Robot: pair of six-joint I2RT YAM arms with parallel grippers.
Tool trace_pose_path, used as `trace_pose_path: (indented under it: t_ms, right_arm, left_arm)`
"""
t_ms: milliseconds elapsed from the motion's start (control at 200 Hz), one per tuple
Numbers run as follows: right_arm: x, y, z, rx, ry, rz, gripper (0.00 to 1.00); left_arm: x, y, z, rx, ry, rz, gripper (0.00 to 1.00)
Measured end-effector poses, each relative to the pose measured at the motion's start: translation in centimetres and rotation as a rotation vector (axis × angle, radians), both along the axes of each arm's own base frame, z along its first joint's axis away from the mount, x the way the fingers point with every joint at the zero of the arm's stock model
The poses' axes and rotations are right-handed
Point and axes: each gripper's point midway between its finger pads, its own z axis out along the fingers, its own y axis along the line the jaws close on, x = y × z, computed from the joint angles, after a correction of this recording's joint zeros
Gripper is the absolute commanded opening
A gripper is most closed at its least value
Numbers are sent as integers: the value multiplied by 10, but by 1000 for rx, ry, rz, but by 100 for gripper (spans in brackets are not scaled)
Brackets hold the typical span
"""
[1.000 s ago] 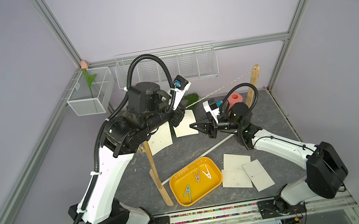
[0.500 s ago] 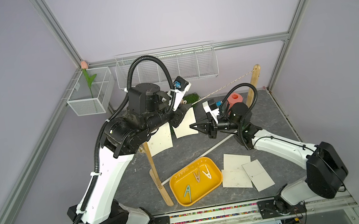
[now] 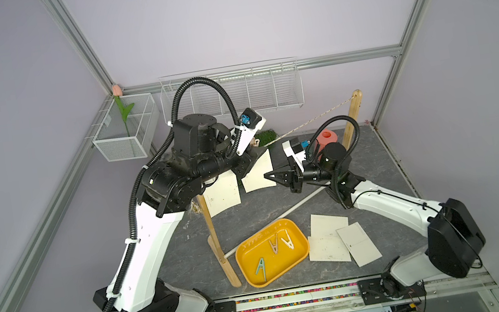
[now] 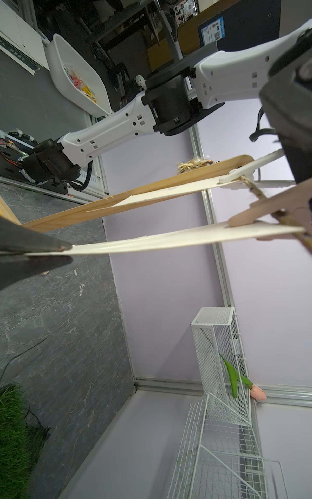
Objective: Remove the postcards from the strings
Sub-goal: Remove the clamp from the clothesline.
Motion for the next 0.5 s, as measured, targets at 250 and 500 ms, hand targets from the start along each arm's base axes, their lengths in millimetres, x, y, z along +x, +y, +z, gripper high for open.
trace_pose_path:
  t_ms: [250, 500]
  right_arm:
    - [-1, 0, 1, -1, 2, 1, 7]
    - [-1, 0, -1, -7, 9, 1, 7]
  left_arm:
    - [-4, -7, -3, -8, 17, -64, 34]
    - [-5, -9, -7, -2, 23, -88, 21]
